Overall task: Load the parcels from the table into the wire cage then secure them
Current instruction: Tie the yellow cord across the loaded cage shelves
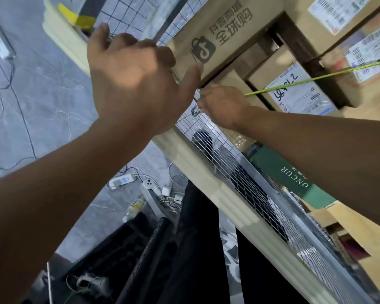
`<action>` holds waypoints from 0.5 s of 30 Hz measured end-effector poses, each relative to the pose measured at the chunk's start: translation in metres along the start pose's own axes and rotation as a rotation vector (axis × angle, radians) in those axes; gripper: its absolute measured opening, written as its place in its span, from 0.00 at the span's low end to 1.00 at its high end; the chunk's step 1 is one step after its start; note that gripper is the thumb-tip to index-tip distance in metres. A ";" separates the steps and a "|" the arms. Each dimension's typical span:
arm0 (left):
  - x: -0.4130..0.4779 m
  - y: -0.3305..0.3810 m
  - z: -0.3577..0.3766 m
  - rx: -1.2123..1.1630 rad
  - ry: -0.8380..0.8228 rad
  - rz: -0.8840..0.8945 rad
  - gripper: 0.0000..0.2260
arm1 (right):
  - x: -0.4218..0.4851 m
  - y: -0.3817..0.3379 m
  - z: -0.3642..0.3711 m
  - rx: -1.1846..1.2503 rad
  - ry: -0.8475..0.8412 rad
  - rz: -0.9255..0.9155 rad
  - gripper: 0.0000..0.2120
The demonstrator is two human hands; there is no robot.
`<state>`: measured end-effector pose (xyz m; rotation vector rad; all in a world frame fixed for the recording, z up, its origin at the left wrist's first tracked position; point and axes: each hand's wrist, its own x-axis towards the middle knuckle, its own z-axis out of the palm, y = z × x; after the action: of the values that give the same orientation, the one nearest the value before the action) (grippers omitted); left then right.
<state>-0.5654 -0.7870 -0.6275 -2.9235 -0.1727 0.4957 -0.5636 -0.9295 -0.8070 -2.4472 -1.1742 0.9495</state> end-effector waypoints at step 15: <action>0.005 0.000 0.009 -0.074 -0.034 -0.085 0.30 | -0.003 0.013 -0.003 -0.045 -0.024 -0.185 0.06</action>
<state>-0.5636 -0.7852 -0.6375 -2.9654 -0.3244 0.5373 -0.5555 -0.9402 -0.8093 -2.3177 -1.4163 0.9100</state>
